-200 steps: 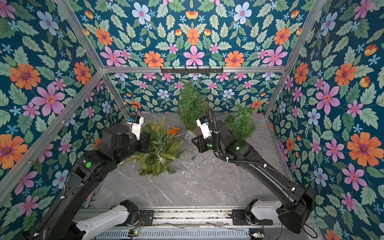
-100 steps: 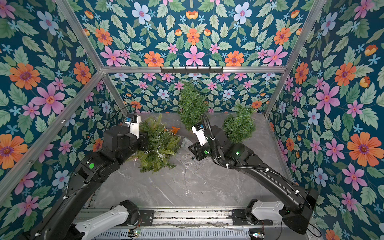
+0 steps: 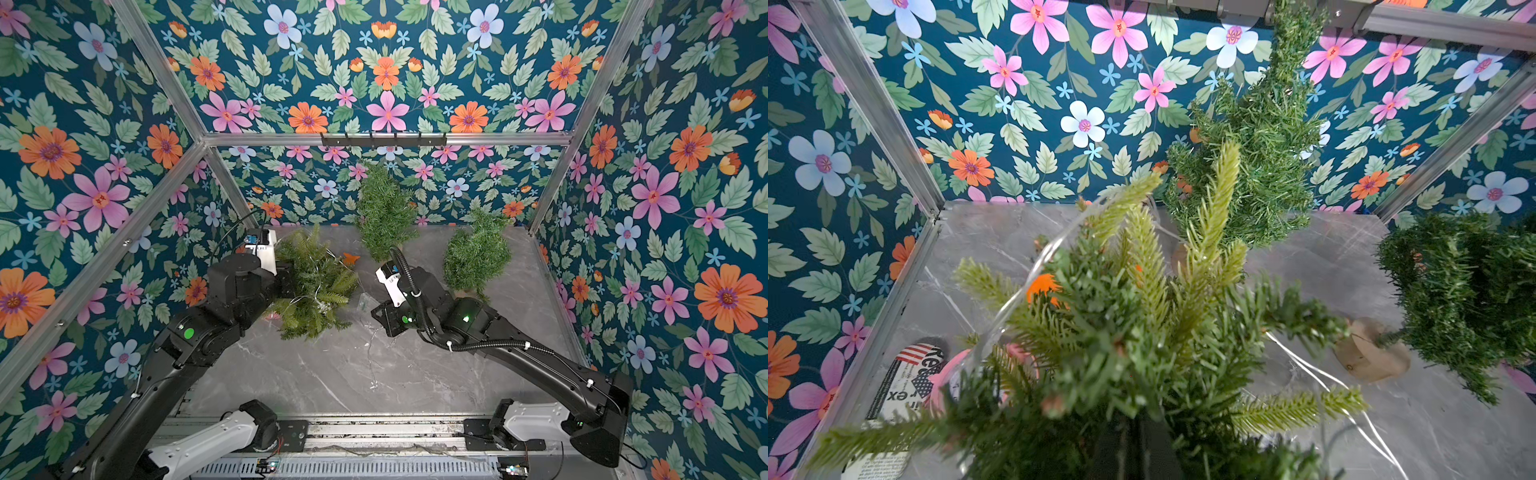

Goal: Wrap string light around the christmas tree
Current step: Wrap the light string around the Christmas tree.

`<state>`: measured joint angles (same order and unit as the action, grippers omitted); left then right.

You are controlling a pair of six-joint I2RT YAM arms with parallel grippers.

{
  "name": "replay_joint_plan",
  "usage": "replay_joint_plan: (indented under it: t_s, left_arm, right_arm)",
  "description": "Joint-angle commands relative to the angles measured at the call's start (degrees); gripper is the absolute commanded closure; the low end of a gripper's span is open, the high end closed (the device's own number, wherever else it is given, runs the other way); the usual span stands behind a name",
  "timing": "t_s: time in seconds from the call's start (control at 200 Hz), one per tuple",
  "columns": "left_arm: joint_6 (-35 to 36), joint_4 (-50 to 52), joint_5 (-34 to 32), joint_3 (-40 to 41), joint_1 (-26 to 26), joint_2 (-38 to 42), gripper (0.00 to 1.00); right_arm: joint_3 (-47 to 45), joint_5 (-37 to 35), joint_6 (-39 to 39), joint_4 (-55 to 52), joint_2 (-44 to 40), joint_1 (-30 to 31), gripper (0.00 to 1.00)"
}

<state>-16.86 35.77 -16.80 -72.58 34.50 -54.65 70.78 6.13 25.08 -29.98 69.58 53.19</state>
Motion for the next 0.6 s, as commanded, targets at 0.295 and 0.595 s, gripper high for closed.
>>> replay_joint_plan:
  t_s: [0.295,0.595]
  left_arm:
    - [-0.7,-5.5,4.6,0.7,0.0,-0.2,1.00]
    - [-0.7,-5.5,7.5,1.6,0.0,0.9,1.00]
  right_arm:
    - [5.2,-15.5,-5.9,0.4,-1.1,-0.1,1.00]
    - [13.5,-17.3,-11.8,-0.2,3.8,-1.6,1.00]
